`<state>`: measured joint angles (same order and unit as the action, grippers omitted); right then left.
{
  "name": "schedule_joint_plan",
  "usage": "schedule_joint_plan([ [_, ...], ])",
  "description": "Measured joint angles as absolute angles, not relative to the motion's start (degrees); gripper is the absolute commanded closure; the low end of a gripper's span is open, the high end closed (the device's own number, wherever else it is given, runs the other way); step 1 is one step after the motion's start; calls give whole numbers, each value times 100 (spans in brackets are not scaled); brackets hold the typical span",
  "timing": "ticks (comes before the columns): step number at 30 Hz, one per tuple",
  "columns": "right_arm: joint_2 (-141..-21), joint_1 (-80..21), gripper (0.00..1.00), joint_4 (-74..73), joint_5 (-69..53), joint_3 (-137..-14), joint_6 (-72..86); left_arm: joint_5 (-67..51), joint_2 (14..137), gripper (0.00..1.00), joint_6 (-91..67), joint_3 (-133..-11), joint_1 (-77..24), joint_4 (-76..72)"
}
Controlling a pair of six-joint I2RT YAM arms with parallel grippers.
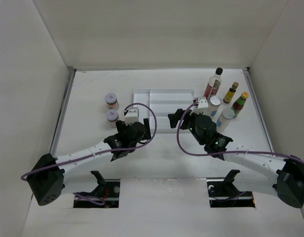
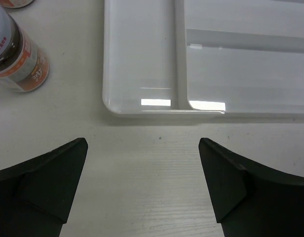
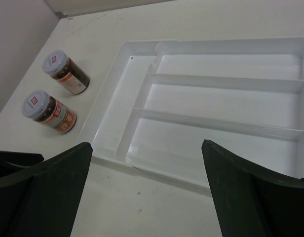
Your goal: Organize the condiment bottles
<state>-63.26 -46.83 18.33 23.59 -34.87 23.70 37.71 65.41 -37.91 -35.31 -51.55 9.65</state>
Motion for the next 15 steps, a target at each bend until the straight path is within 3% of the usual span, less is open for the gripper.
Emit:
schedule_joint_plan([
  [12,-6152,-4609,0,1905,2733,-3363,2265,4185,6534,0,-3159,-4307,-4917,904],
  [13,-6130,-4609,15,1940,2773,-3345,2268,4252,6519,0,-3074,-4405,-4917,851],
  [15,-6084,-4609,63,2043,2779,-3291,2239,4375,6449,0,-2893,-4523,-4897,685],
])
